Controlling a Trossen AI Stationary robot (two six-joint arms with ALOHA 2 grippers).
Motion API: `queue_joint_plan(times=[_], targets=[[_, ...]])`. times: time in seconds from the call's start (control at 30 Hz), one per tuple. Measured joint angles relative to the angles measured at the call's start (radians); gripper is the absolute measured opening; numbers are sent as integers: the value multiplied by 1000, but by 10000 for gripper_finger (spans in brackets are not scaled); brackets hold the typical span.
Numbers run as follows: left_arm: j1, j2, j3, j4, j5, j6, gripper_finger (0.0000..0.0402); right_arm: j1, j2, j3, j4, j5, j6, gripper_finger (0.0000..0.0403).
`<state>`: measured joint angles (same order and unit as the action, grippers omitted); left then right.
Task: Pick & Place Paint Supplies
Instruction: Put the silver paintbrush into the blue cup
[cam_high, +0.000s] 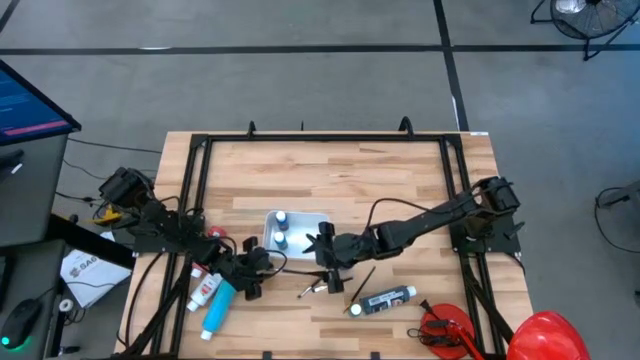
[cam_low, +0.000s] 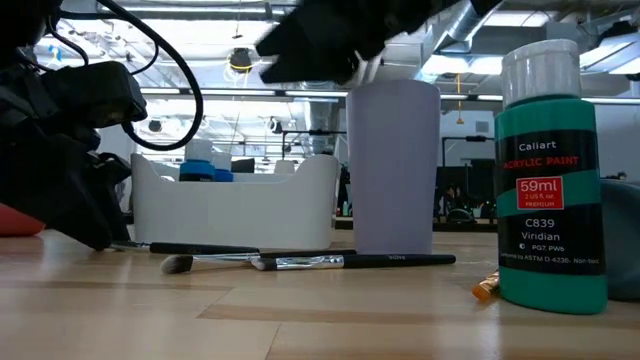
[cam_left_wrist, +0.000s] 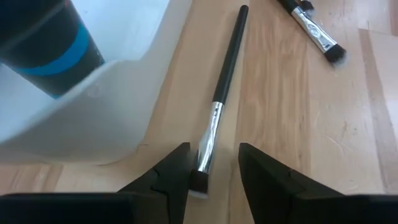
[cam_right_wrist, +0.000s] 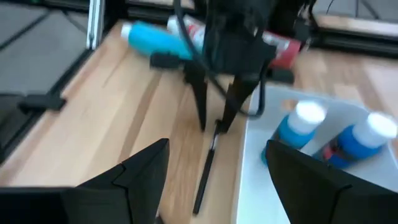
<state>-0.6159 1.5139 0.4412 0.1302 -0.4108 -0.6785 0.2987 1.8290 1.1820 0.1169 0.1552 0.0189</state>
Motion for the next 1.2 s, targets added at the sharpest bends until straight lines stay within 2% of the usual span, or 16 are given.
queue_joint_plan(times=[0.13,0.33,0.43,0.83,1.0,1.2], targets=[[0,0,1,-6,9,0,113,-7,14,-7,-26,0,5,260],[0,-2,2,-35,7,0,45,-6,25,-6,-30,0,0,260],[-6,-2,2,-35,12,0,25,-6,23,-3,-22,1,0,260],[-35,11,2,-35,37,-22,45,-6,23,-4,-16,1,0,260],[-35,84,9,0,12,-87,10,-6,24,-4,-16,0,0,260],[-57,112,4,79,-16,-83,4,-7,38,-5,-11,0,0,260]])
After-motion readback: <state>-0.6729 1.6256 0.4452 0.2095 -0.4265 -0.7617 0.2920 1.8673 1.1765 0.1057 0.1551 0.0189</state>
